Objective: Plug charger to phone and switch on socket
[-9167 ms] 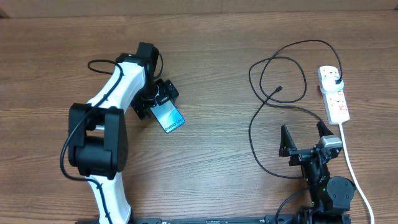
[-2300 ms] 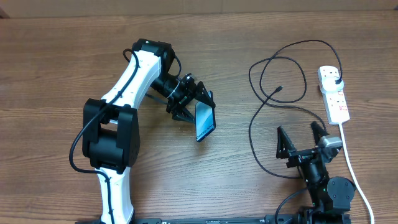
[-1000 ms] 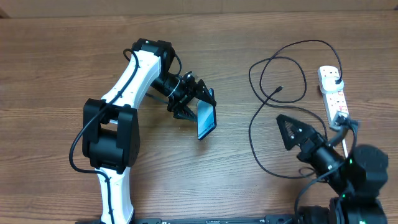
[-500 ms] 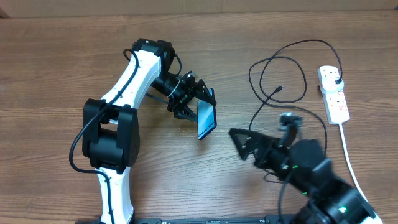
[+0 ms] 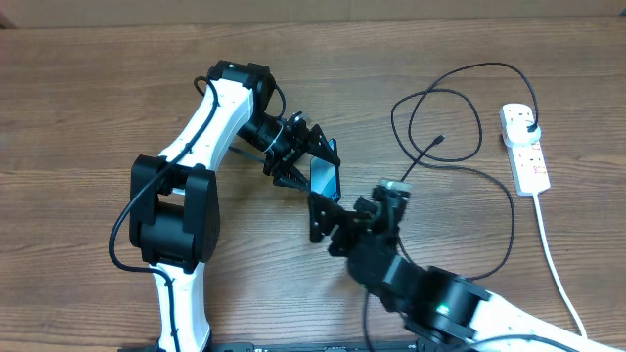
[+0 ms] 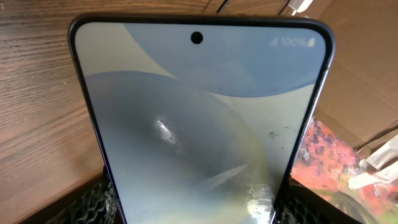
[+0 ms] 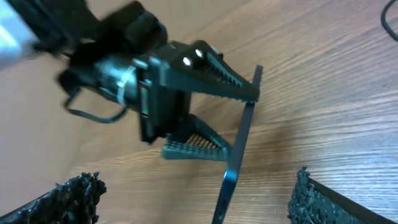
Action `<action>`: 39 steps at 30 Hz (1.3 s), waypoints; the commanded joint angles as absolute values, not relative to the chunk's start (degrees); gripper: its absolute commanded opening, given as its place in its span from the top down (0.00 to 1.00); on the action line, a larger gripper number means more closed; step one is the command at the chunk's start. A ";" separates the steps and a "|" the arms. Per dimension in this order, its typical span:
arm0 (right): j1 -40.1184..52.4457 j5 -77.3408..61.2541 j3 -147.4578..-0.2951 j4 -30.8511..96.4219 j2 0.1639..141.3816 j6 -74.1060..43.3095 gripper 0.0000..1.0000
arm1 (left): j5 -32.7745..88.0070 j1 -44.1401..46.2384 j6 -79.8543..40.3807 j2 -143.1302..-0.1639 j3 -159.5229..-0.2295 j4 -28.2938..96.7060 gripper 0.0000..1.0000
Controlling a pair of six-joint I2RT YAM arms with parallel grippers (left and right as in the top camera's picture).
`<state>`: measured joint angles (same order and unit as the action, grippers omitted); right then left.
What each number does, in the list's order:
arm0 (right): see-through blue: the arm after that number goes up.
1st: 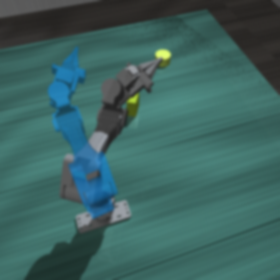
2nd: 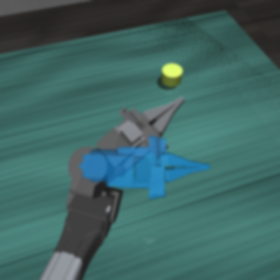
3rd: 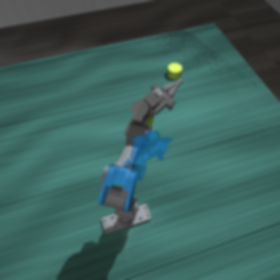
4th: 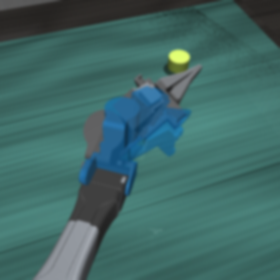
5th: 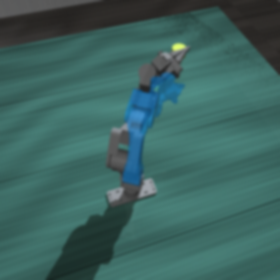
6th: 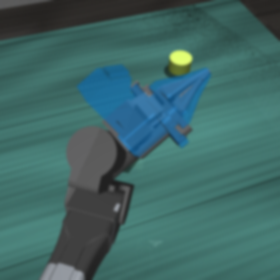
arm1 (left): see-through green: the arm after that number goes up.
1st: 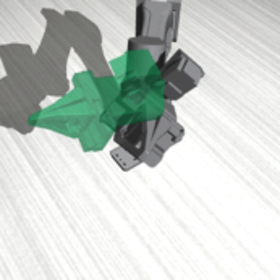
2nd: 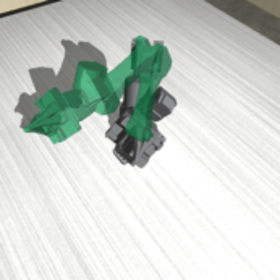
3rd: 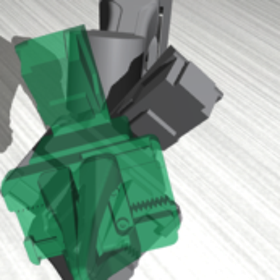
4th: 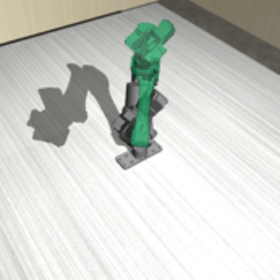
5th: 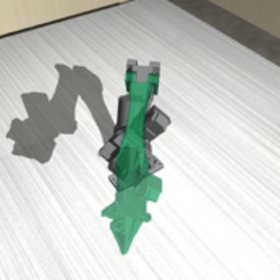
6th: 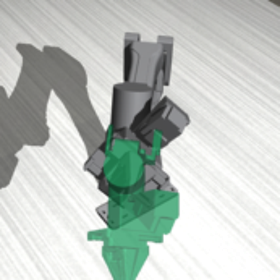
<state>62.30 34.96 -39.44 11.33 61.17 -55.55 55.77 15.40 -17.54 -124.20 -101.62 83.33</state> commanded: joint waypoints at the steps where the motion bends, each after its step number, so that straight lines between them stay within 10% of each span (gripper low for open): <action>1: 62.59 37.85 -40.95 7.88 65.89 -55.99 0.00 | 58.57 15.38 -16.25 -124.38 -103.31 83.59 0.33; 8: 62.57 37.87 -40.93 3.46 69.06 -55.99 0.02 | 58.57 15.35 -16.27 -124.38 -103.31 83.74 0.33; 39: 58.37 34.59 -40.91 -3.01 77.30 -63.20 0.63 | 58.57 15.38 -16.27 -124.38 -103.31 83.55 0.33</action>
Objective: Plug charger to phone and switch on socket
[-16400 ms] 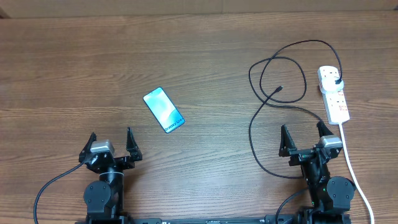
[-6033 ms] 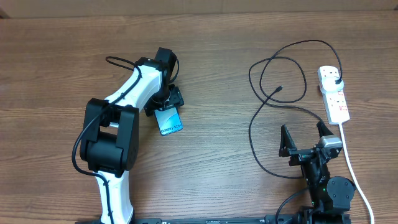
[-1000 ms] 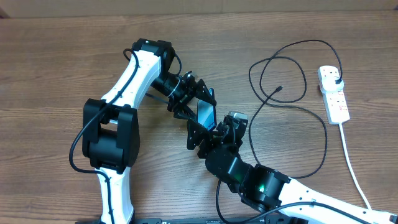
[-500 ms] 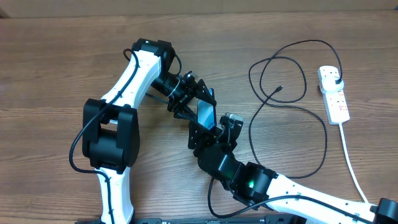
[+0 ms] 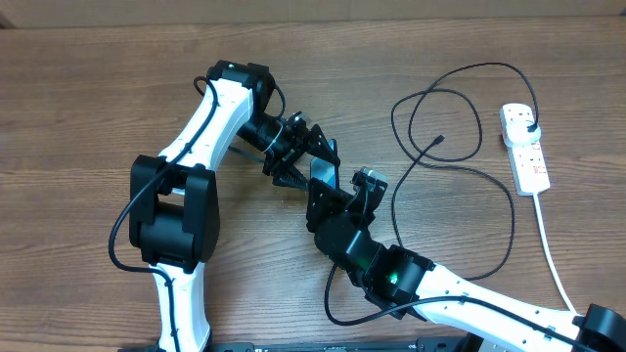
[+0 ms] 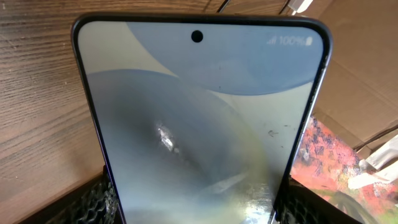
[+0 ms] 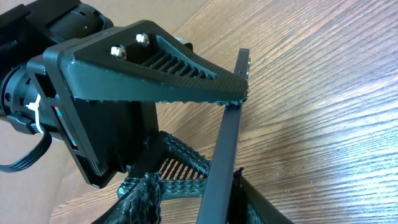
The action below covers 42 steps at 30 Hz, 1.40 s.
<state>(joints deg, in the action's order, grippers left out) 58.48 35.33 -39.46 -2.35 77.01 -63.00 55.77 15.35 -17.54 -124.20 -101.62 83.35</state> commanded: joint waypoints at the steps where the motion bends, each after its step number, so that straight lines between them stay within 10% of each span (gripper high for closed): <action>1: 58.37 34.57 -40.91 -2.98 77.41 -63.20 0.64 | 58.54 15.35 -16.27 -124.38 -103.31 83.55 0.33; 17: 58.37 33.08 -40.91 -2.90 78.67 -63.16 0.89 | 58.28 15.35 -16.23 -124.38 -103.31 83.50 0.32; 24: 58.37 33.10 -40.91 -0.93 78.67 -62.74 0.96 | 58.04 15.35 -14.06 -124.38 -103.31 83.53 0.09; 42: 58.13 43.05 -40.91 8.97 68.18 -55.88 0.96 | 60.80 3.55 8.54 -124.03 -103.20 96.90 0.02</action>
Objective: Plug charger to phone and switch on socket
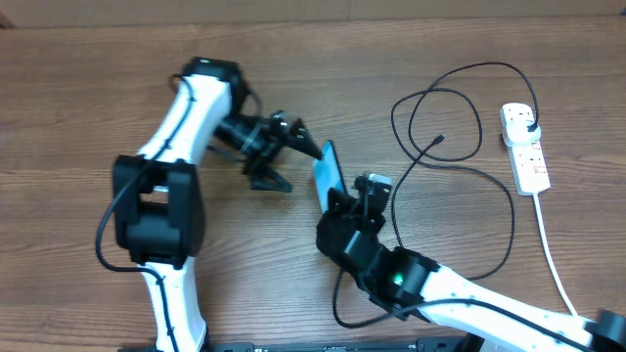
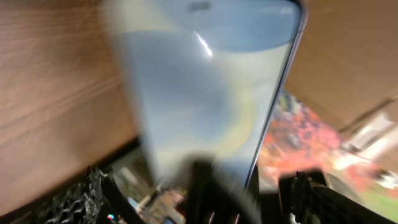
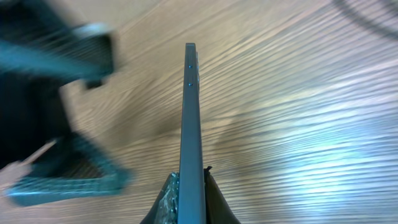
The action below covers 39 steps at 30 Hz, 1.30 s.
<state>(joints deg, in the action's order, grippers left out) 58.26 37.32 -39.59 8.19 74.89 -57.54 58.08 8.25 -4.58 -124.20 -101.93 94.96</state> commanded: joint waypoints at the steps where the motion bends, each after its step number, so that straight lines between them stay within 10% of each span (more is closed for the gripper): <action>1: 57.78 43.16 -40.91 10.37 66.24 -55.88 0.96 | 59.27 2.42 8.58 -123.57 -103.20 96.90 0.00; 10: 50.96 40.80 -40.88 25.58 54.04 -69.36 0.96 | 55.96 -3.05 8.51 -112.46 -103.20 96.90 0.02; 16: 45.12 29.61 -40.25 26.28 53.17 -78.02 0.96 | 32.51 -0.97 -1.45 -96.05 -103.18 96.88 0.00; 27: 41.80 10.85 -30.26 -4.60 59.88 -77.97 0.96 | 2.28 0.32 -24.49 -60.36 -96.99 95.15 0.00; 35: 41.80 5.45 -29.45 -10.37 62.06 -77.97 0.96 | 6.26 -0.08 -40.36 -44.01 -69.76 77.19 0.00; 39: 41.80 1.58 -29.45 -13.34 62.08 -77.95 0.96 | 28.69 -0.08 -44.62 -45.30 -53.43 54.98 0.00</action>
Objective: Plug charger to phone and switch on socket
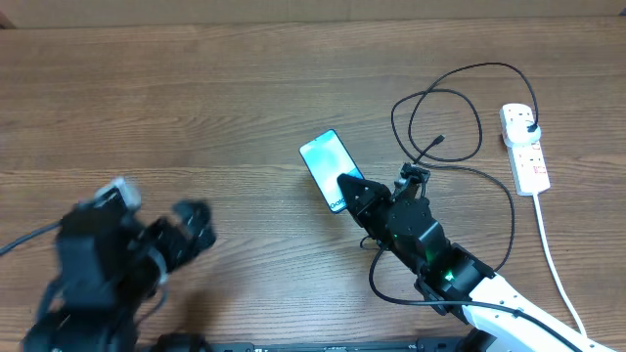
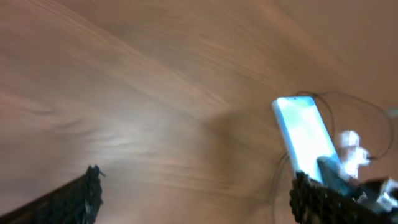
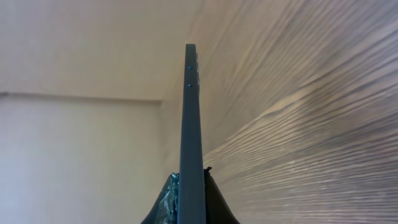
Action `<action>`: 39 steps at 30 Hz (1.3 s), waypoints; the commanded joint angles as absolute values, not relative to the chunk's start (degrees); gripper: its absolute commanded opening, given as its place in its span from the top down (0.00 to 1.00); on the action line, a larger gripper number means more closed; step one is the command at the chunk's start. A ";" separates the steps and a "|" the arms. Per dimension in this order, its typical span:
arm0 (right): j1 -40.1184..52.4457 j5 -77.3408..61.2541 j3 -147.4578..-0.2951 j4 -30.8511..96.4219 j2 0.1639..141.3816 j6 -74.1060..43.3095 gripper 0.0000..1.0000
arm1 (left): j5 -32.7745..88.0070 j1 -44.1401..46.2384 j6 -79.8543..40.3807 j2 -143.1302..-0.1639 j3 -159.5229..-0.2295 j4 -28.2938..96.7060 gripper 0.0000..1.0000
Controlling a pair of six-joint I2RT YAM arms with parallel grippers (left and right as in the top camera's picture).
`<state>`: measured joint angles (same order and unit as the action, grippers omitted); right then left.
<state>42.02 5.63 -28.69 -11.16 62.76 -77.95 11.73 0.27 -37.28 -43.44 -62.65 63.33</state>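
Observation:
The phone (image 1: 326, 161), its screen lit, is held tilted above the table with my right gripper (image 1: 352, 190) shut on its lower end. From the right wrist the phone (image 3: 191, 118) shows edge-on, pinched between the fingers of my right gripper (image 3: 190, 179). The black charger cable (image 1: 460, 108) lies looped to the right, its free connector (image 1: 442, 139) on the wood. The white socket strip (image 1: 523, 149) carries the charger plug (image 1: 529, 123). My left gripper (image 1: 192, 227) is far off at the near left, blurred; in its own view the left gripper (image 2: 196, 177) stands wide open and holds nothing.
Bare wooden table (image 1: 196, 108) spreads to the left and behind. A white lead (image 1: 553, 259) runs from the strip toward the near right edge. The left wrist view shows the phone (image 2: 305, 134) and the strip (image 2: 349, 144) in the distance.
My left arm has moved from beside the phone to the near-left corner. The right gripper has shifted slightly right with the phone, whose screen now faces more upward.
First my left gripper held the phone upright while the right gripper stood open just below it. Then the right fingers were round the phone's lower end. Then the left had let go and was apart from it; now only the right holds the phone.

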 commanded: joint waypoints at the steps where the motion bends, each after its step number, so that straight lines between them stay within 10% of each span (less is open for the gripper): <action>1: 41.80 0.62 -29.45 -13.96 62.13 -78.00 0.96 | 34.74 0.01 -45.87 -46.52 -50.15 48.73 0.00; 15: 41.89 -4.64 -29.45 -25.39 72.40 -94.06 0.96 | 66.08 3.75 -73.54 -77.23 -36.75 -7.25 0.03; 28: 41.89 -10.26 -29.45 -28.58 74.54 -99.44 0.96 | 62.78 7.16 -77.30 -79.11 -36.75 -9.72 0.44; 39: 41.95 -12.78 -29.45 -27.75 74.54 -99.44 0.96 | 57.17 7.16 -82.30 -79.11 -36.75 -9.69 0.57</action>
<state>41.98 -10.11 -28.69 -26.96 74.87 -99.20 60.05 7.16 -81.10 -78.91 -36.93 -9.41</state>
